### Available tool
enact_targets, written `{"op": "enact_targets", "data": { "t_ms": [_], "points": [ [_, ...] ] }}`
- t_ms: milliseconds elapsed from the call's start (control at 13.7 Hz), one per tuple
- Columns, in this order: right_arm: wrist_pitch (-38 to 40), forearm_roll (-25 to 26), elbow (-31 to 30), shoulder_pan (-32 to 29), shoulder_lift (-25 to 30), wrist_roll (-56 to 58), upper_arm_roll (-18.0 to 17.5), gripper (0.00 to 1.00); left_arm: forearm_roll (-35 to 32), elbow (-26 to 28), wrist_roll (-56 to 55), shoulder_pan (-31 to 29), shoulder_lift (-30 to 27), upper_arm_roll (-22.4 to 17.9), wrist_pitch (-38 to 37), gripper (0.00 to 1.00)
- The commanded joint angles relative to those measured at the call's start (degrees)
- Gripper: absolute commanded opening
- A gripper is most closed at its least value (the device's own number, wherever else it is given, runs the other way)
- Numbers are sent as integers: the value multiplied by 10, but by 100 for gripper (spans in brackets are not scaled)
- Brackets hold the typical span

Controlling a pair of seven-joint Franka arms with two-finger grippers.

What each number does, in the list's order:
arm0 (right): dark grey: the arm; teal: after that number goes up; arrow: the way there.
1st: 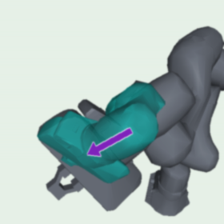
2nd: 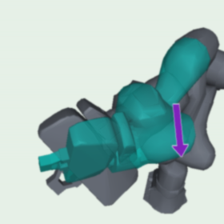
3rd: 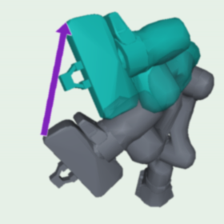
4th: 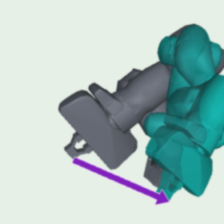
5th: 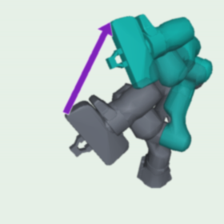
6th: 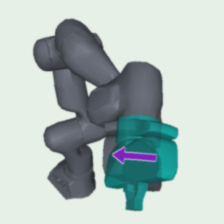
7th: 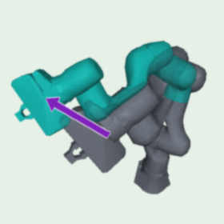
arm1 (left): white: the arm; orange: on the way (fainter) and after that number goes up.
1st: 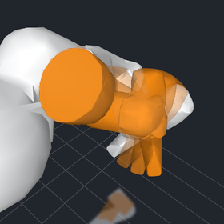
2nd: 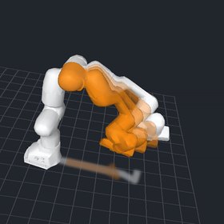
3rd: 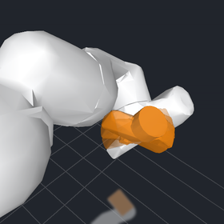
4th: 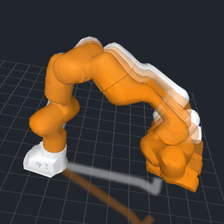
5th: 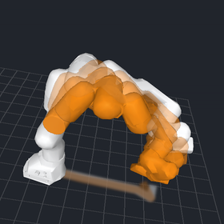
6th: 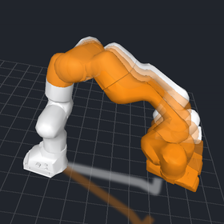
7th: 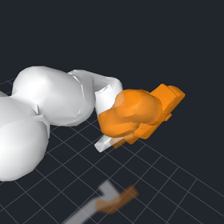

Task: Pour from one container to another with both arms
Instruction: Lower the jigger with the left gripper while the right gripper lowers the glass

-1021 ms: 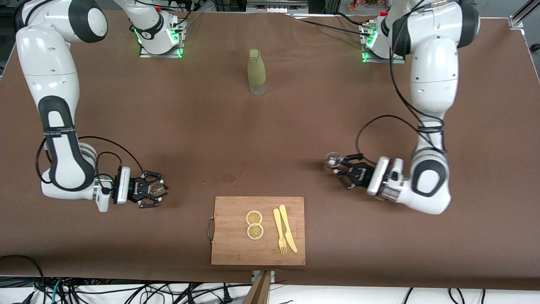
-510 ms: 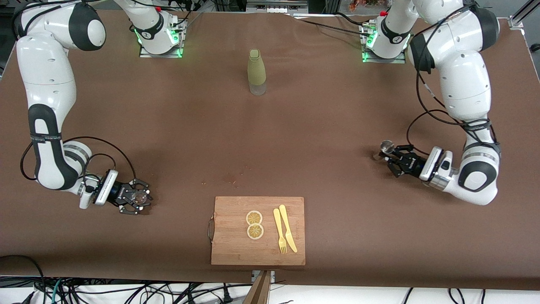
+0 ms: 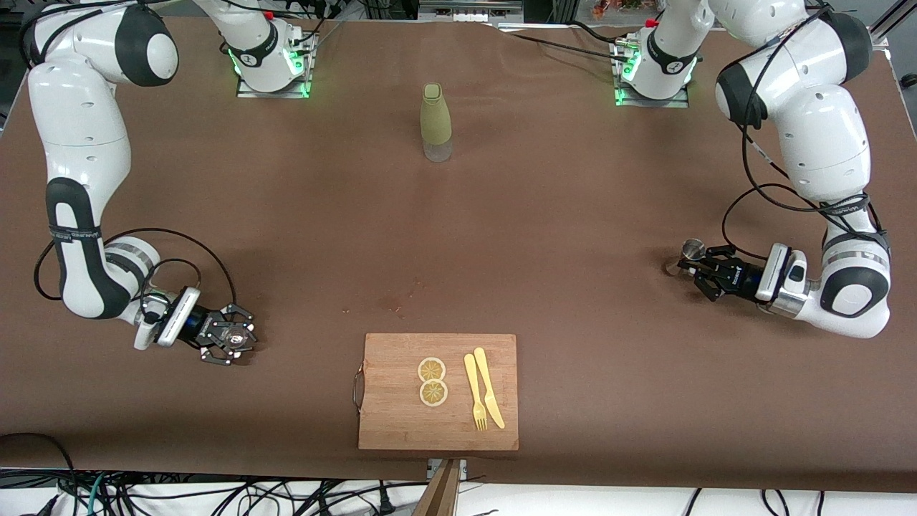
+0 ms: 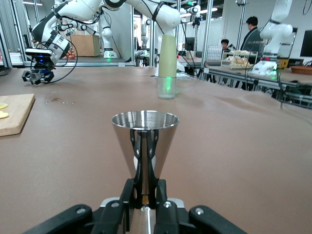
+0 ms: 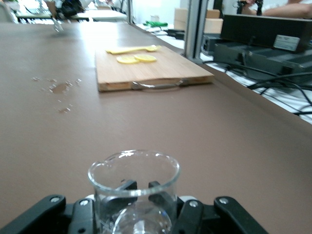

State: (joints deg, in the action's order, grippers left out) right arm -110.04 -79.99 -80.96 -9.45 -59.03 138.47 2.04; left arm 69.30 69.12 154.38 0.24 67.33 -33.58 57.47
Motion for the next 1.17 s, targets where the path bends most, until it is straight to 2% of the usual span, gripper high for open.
{"op": "enact_targets", "data": {
  "t_ms": [0, 219, 510, 729, 948, 1094],
  "points": [
    [55, -9, -19, 0, 17, 4, 15, 20, -14, -39, 101, -33, 21, -4, -13, 0],
    [91, -6, -22, 0, 18, 4, 35, 18, 23, -56, 105, -58, 23, -5, 18, 0],
    [109, -6, -65, 0, 44, 14, 46, 18, 89, -50, 86, -67, 33, -9, 59, 0],
    [51, -6, -157, 6, 115, 30, 47, 18, 115, -36, 58, -69, 34, -10, 80, 0],
    [41, -6, -188, 6, 130, 85, 48, 18, 156, -18, 37, -73, 35, -10, 98, 0],
    [-6, -20, -256, 6, 171, 115, 47, 18, 174, -15, 21, -78, 35, -10, 110, 0]
  ]
}}
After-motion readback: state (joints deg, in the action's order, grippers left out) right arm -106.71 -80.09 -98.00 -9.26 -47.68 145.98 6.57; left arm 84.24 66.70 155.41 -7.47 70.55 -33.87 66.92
